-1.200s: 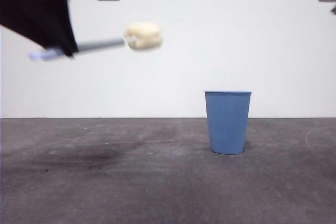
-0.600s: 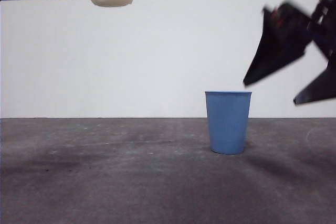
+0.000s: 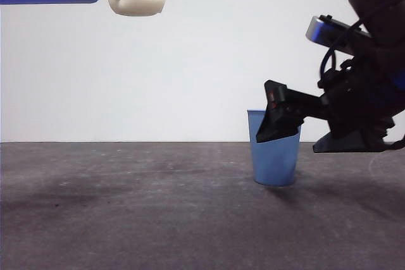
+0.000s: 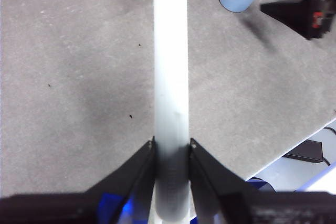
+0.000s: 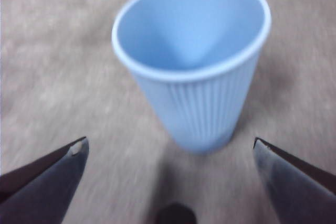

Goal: Pick up the cup brush,pick up the cup,insert the brush into the cup,clean the cup,put the cup brush back,put the cup back to the fixed position on the table

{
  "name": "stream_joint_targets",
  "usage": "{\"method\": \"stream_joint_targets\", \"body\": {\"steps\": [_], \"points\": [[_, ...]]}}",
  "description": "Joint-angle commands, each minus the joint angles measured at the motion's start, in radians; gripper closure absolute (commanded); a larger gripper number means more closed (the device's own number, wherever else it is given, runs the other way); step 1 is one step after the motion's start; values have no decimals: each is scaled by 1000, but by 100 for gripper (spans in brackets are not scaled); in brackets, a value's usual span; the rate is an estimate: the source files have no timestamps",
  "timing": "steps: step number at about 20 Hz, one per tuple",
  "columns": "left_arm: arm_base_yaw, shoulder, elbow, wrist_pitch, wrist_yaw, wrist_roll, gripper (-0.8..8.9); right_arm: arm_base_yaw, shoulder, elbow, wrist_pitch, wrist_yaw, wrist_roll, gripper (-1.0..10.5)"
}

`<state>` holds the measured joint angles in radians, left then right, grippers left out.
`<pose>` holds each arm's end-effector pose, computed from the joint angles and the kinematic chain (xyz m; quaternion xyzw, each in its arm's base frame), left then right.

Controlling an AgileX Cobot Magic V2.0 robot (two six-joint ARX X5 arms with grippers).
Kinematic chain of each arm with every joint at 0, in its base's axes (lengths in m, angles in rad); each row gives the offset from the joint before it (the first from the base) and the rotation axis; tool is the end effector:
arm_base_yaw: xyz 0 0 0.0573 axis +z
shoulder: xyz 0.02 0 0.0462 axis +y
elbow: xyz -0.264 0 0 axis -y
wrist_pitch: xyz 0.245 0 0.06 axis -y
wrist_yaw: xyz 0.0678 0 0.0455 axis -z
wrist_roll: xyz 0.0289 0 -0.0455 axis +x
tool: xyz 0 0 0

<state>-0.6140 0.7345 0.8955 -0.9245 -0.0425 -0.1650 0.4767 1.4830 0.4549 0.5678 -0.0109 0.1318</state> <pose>0.1038 -0.0717 0.3121 0.0463 0.3730 -0.2316 0.8973 0.2321 0.1202 0.1447 0.0097 0.2370 0.2199 0.9463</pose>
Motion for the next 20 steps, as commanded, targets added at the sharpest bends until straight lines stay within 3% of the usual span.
{"method": "stream_joint_targets", "body": {"steps": [1, 9, 17, 20], "points": [[-2, -3, -3, 3, 1, 8, 821, -12, 70, -9, 76, 17, 6, 381], [-2, -3, -3, 3, 0, 0, 821, -19, 230, -6, 349, 11, 5, 381], [-2, -3, -3, 3, 0, -15, 821, -25, 338, 98, 395, 15, 2, 392], [-2, -3, -3, 3, 0, -15, 821, -27, 338, 107, 396, 18, -3, 611]]}}
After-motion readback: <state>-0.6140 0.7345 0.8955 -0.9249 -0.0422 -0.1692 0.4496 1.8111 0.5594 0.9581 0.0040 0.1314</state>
